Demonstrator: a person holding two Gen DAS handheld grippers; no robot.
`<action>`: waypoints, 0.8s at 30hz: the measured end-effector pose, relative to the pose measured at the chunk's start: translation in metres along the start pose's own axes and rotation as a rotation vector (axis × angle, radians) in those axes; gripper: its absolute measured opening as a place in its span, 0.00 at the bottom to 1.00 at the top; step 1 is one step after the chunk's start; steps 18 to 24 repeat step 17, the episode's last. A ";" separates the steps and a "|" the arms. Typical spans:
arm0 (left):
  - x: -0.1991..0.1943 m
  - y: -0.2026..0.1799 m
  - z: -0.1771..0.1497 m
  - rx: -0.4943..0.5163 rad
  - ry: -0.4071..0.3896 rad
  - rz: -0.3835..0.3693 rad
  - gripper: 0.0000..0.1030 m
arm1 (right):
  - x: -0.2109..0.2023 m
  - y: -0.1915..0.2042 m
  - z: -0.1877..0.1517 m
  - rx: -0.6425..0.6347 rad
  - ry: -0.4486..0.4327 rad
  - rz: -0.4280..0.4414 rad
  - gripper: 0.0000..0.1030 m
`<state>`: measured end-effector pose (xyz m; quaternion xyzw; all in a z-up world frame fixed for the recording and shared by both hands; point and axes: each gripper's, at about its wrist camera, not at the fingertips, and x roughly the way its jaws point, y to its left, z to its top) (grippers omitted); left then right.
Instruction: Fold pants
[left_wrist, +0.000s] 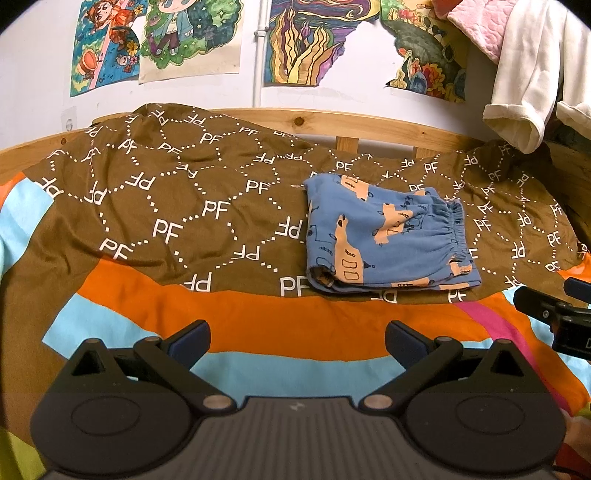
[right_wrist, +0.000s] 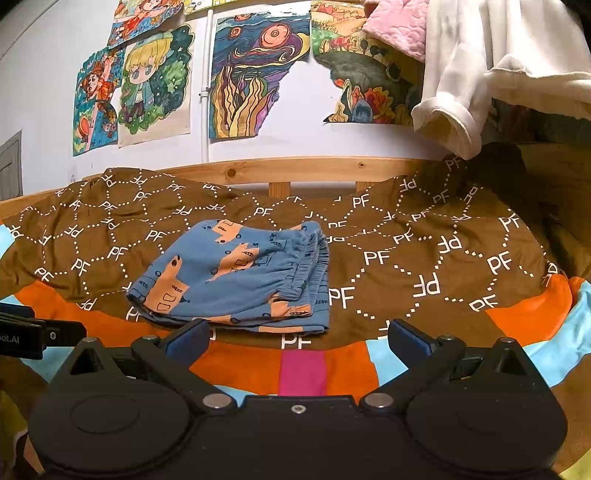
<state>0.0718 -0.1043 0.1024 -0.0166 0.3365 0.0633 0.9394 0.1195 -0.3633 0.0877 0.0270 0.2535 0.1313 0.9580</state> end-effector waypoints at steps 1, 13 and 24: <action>-0.001 0.000 0.000 -0.001 -0.002 -0.003 1.00 | 0.000 0.000 0.000 0.000 0.000 0.000 0.99; -0.005 -0.008 0.001 0.044 0.007 0.006 1.00 | 0.000 0.000 0.000 -0.001 0.004 0.000 0.99; -0.004 -0.007 0.001 0.037 0.012 0.008 1.00 | 0.000 0.001 0.000 -0.006 0.005 0.003 0.99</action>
